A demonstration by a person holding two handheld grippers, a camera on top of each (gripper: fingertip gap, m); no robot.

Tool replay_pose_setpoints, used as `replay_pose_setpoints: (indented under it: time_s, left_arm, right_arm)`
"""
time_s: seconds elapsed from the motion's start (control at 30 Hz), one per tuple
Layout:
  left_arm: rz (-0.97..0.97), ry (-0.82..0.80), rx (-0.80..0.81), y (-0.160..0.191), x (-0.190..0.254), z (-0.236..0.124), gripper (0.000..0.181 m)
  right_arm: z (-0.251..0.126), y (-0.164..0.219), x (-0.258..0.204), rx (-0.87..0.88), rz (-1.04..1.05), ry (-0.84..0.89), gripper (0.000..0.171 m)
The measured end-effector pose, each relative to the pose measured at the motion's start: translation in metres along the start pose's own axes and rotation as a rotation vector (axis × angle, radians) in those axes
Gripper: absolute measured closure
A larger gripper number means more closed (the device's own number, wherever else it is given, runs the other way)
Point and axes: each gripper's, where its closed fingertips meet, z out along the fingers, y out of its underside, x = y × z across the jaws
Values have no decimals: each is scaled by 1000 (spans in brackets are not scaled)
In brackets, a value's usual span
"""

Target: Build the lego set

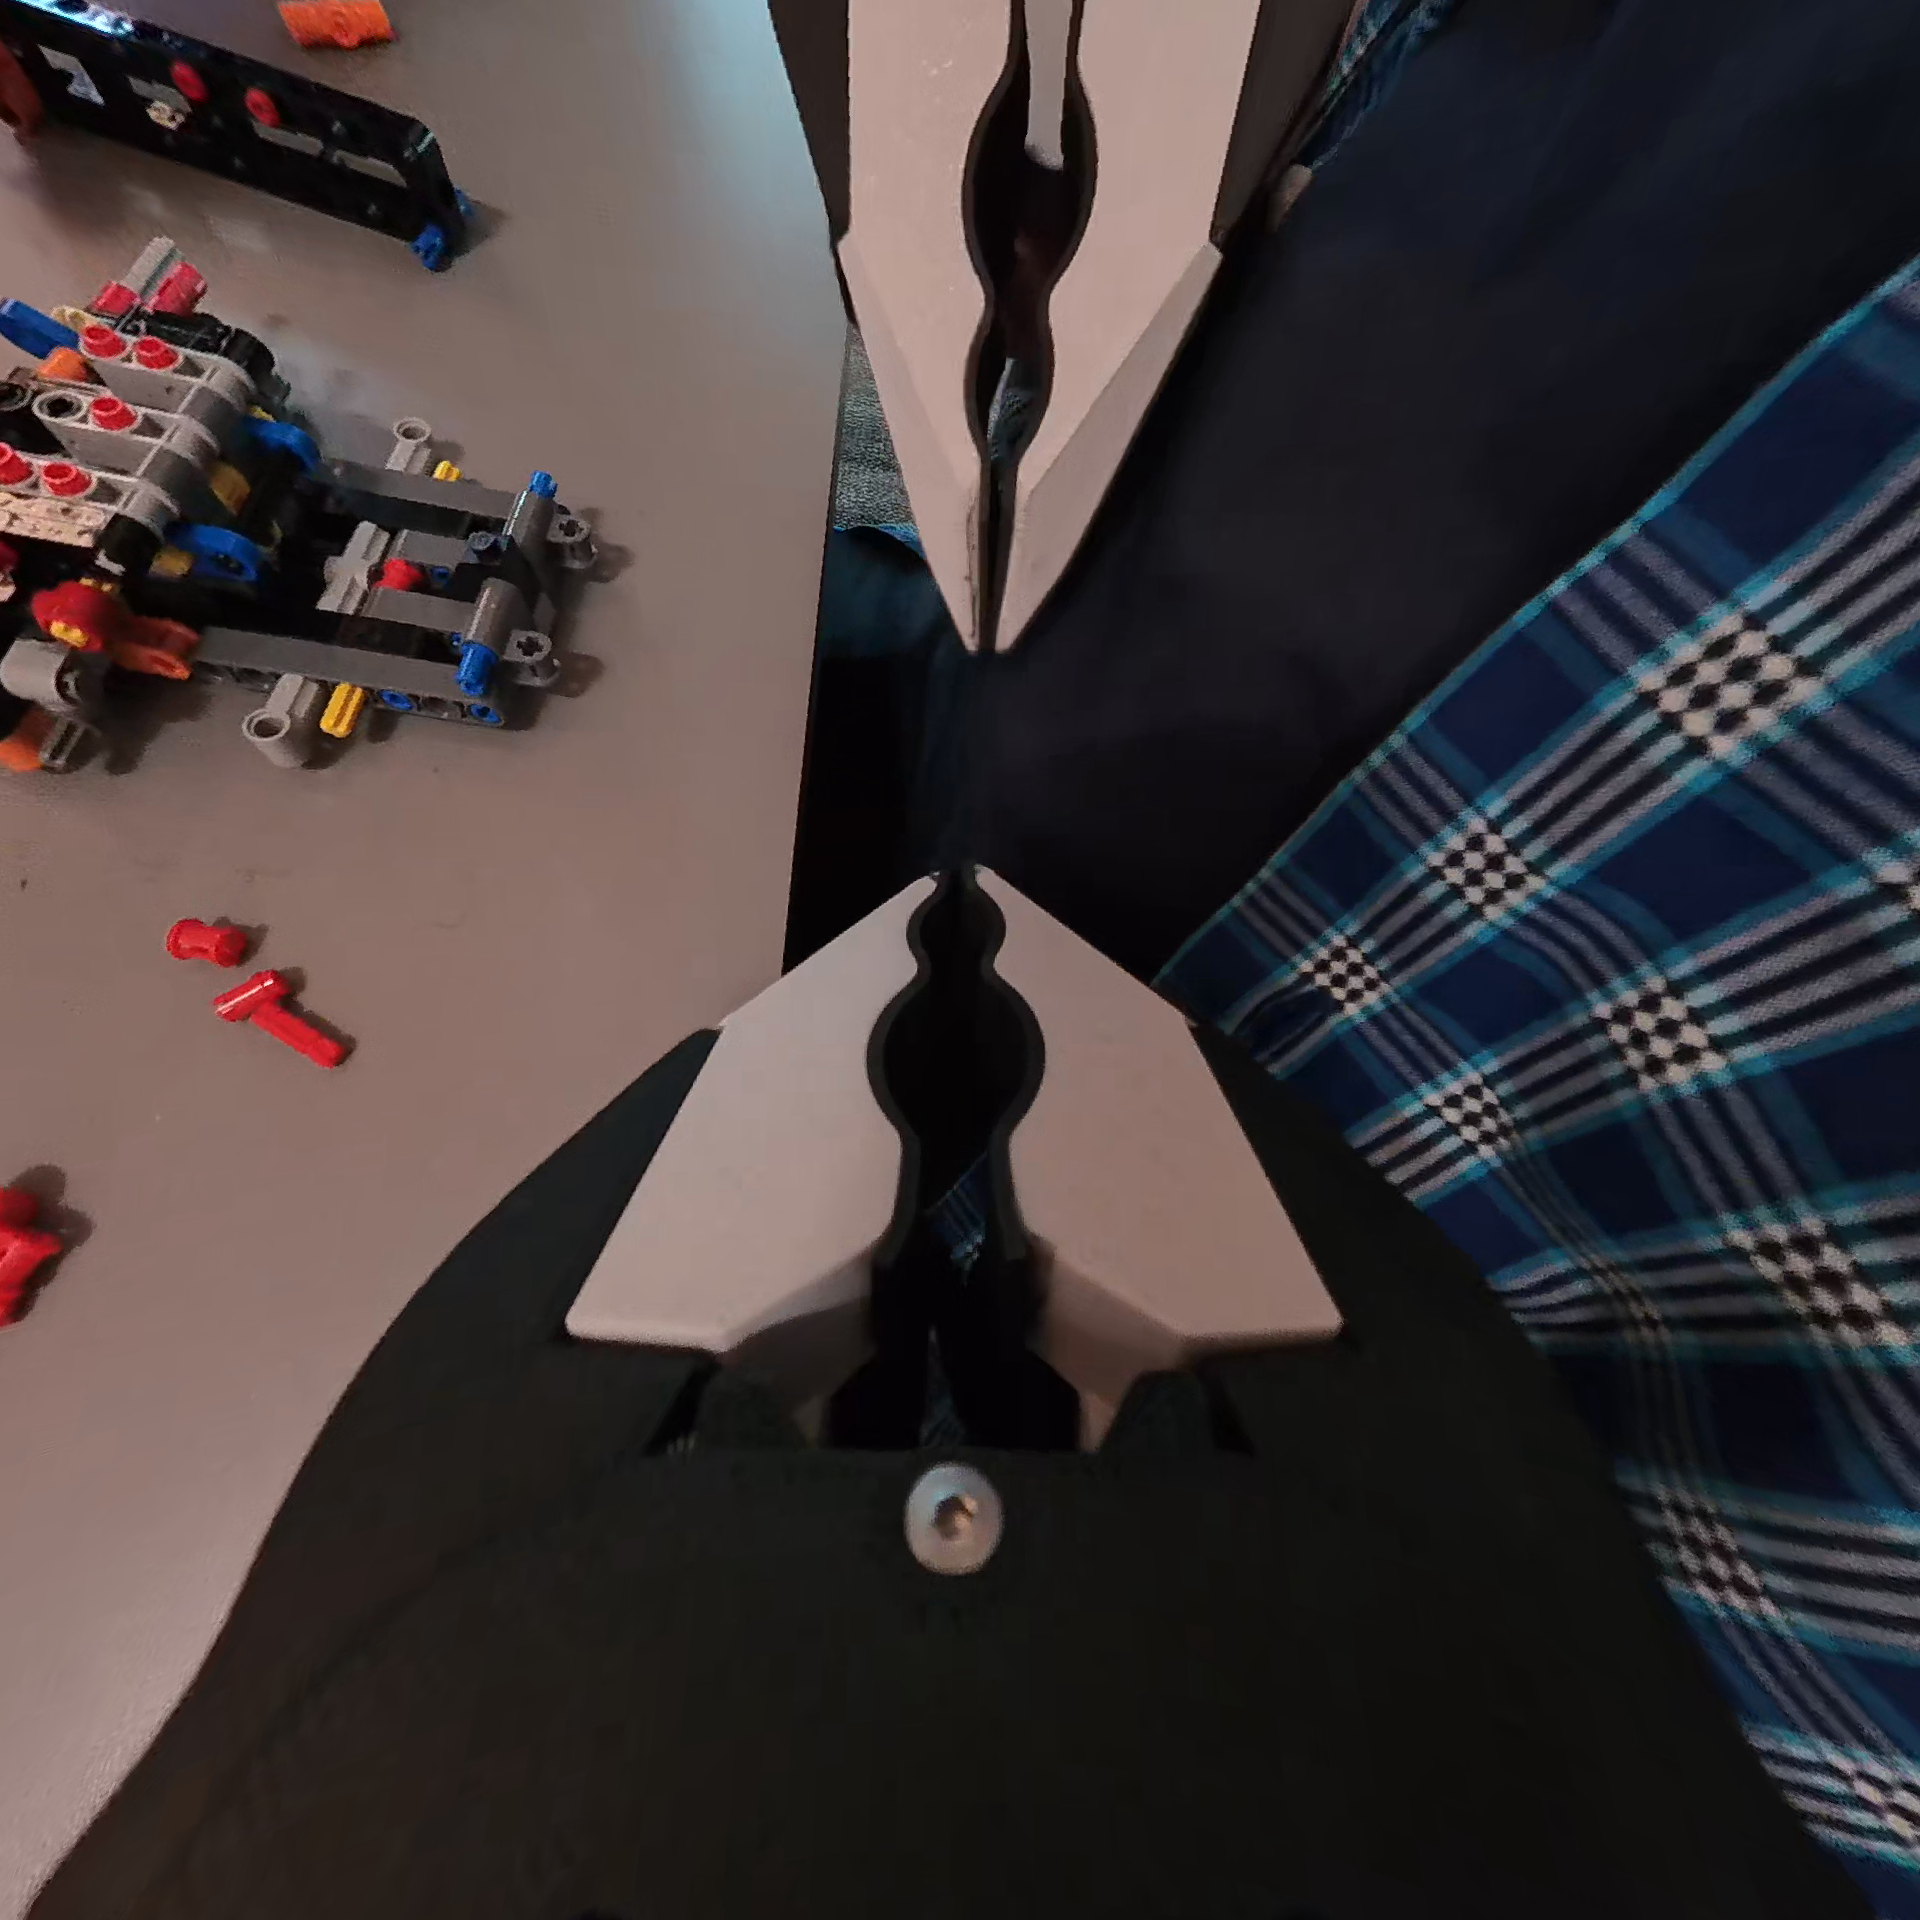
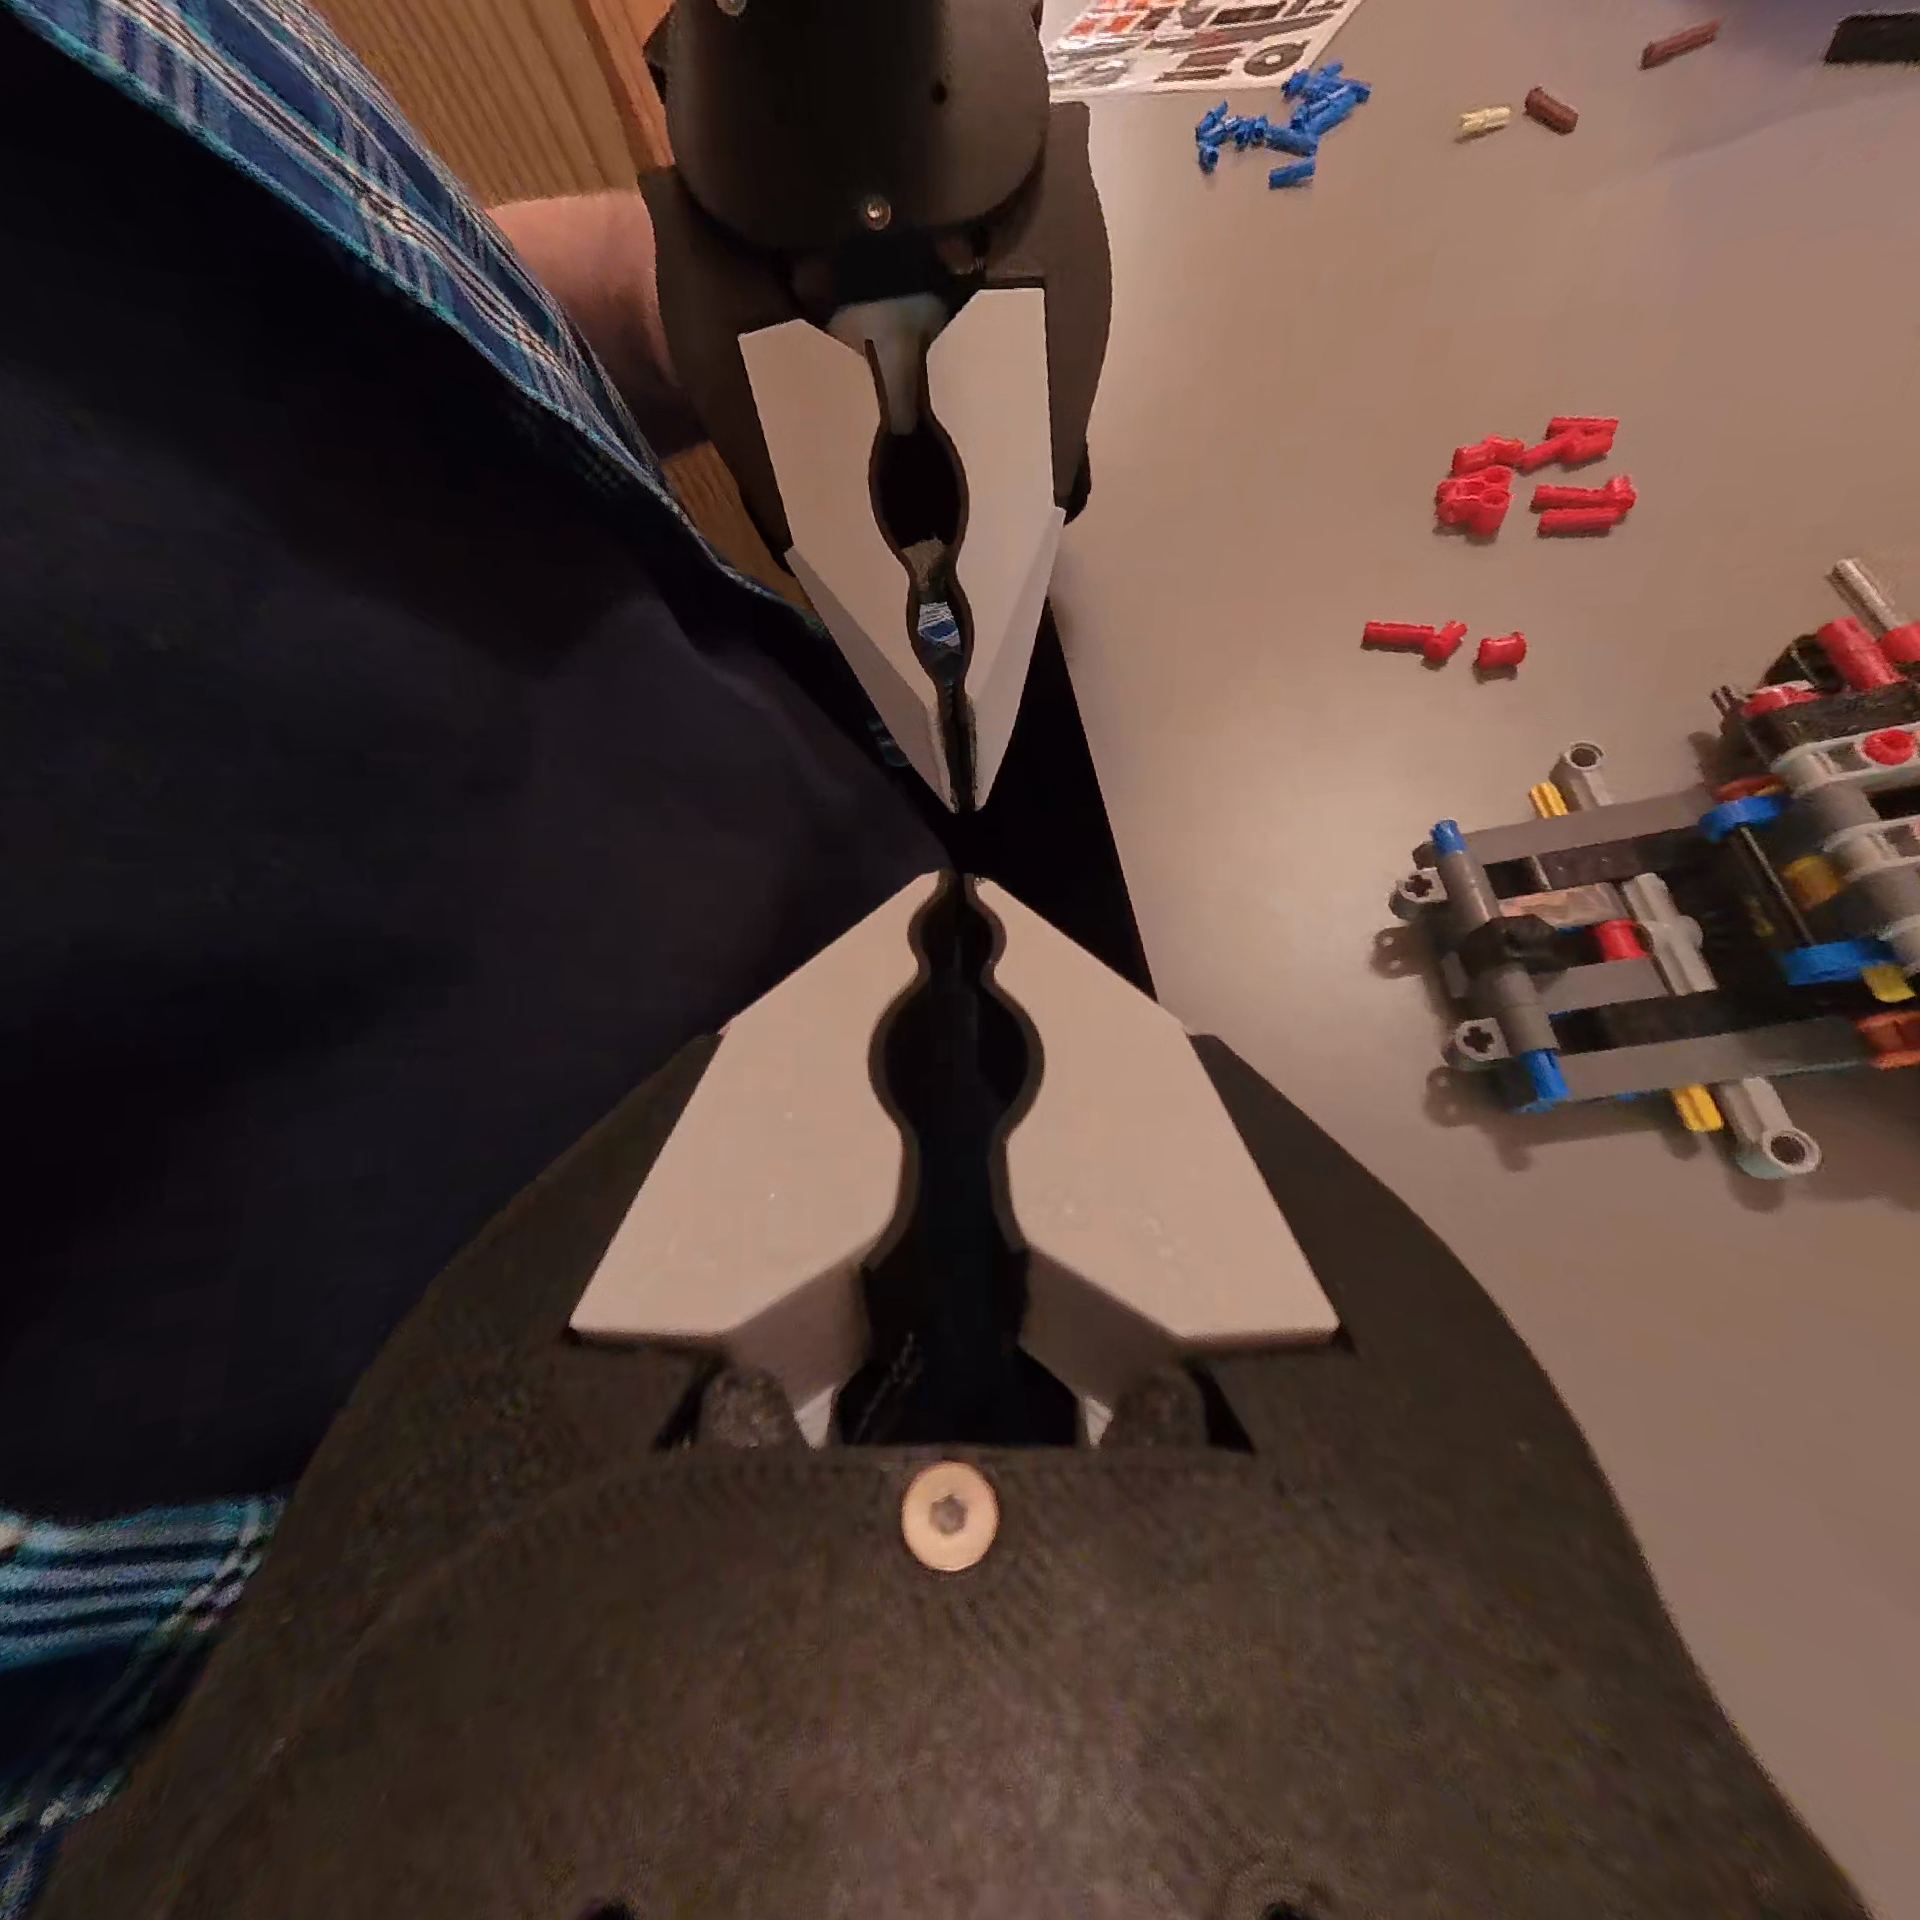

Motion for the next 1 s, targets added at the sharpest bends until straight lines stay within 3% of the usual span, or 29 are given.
replay_pose_setpoints:
  time_s: [0.03,1.0]
  left_arm:
    - [3,2,3,-1,1,0,181]
    - [12,18,12,1,4,15,181]
  right_arm:
    - [1,0,0,2,-2,-5,171]
    - [6,17,1,-89,-197,6,171]
